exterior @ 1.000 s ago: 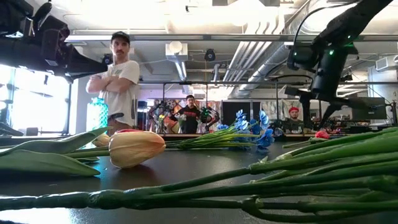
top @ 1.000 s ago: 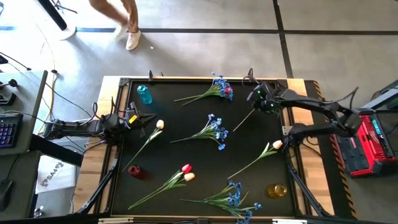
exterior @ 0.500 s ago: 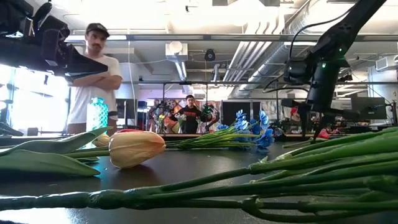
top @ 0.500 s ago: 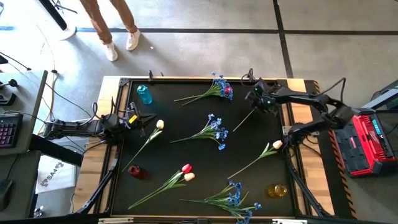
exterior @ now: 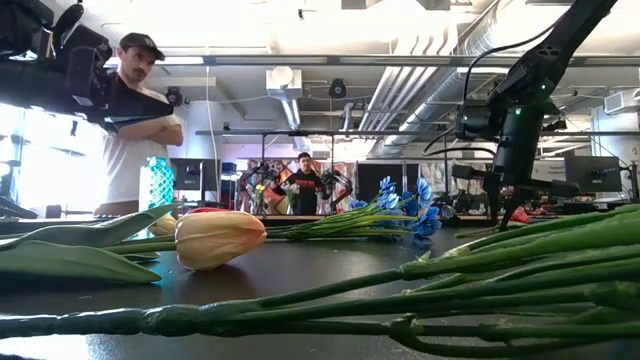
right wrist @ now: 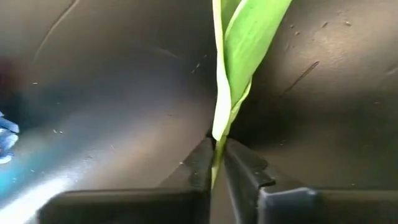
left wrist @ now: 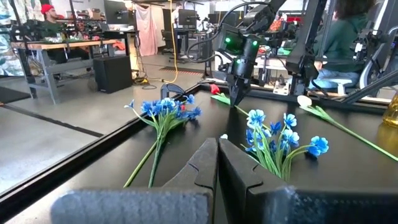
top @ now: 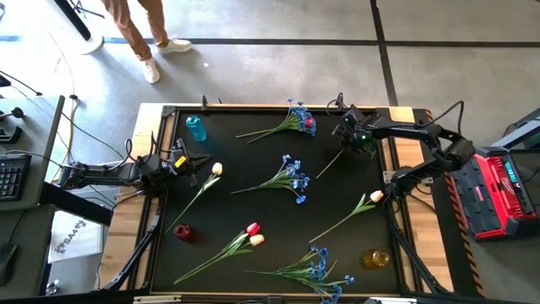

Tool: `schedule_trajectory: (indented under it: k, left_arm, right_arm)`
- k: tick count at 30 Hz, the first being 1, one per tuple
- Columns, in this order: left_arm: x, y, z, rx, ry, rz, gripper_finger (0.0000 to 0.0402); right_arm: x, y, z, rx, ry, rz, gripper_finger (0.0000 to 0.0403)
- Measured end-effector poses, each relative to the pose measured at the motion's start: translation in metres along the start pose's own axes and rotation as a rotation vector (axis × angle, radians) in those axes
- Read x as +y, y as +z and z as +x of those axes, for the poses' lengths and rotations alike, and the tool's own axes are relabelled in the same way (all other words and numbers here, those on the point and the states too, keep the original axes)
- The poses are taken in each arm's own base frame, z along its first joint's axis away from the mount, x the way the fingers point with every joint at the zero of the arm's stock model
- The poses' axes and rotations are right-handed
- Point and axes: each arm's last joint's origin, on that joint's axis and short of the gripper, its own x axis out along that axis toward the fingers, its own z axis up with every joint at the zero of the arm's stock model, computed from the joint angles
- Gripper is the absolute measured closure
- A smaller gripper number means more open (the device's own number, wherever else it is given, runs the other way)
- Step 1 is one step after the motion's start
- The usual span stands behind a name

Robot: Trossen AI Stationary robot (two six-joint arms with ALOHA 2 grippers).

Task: Sort flowers into vase by color
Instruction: Put the top right red flower into the yellow vase

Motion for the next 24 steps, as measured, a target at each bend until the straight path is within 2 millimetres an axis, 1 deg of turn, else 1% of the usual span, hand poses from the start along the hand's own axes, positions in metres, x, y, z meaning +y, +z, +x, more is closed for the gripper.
schedule_trajectory:
  k: [1, 3, 6, 11, 14, 16, 19, 24]
  left_arm:
    - [0.000, 0.000, 0.000, 0.000, 0.000, -0.003, 0.0401]
    - [0.000, 0.000, 0.000, 0.000, 0.000, -0.010, 0.0401]
    - [0.000, 0.000, 0.000, 0.000, -0.001, -0.010, 0.0401]
    - [0.000, 0.000, 0.000, 0.000, -0.001, -0.035, 0.0401]
    - [0.000, 0.000, 0.000, 0.000, 0.000, -0.048, 0.0401]
    - [0.000, 0.000, 0.000, 0.000, 0.003, -0.066, 0.0401]
    - [0.001, 0.000, 0.000, -0.002, 0.021, -0.093, 0.0401]
    - [0.001, 0.001, 0.000, -0.006, 0.034, -0.149, 0.0401]
  right_arm:
    - [0.000, 0.000, 0.000, 0.001, -0.002, -0.008, 0.0389]
    - [-0.001, 0.001, 0.000, 0.003, -0.002, -0.019, 0.0398]
    - [-0.001, 0.001, 0.000, 0.000, -0.004, -0.042, 0.0395]
    - [0.000, -0.001, 0.000, -0.026, -0.011, -0.106, 0.0400]
    - [0.001, -0.006, -0.005, -0.071, 0.002, -0.157, 0.0402]
    - [0.002, -0.009, -0.013, -0.126, 0.030, -0.180, 0.0402]
    - [0.005, -0.015, -0.030, -0.211, 0.101, -0.233, 0.0402]
    - [0.009, -0.033, -0.061, -0.355, 0.249, -0.367, 0.0402]
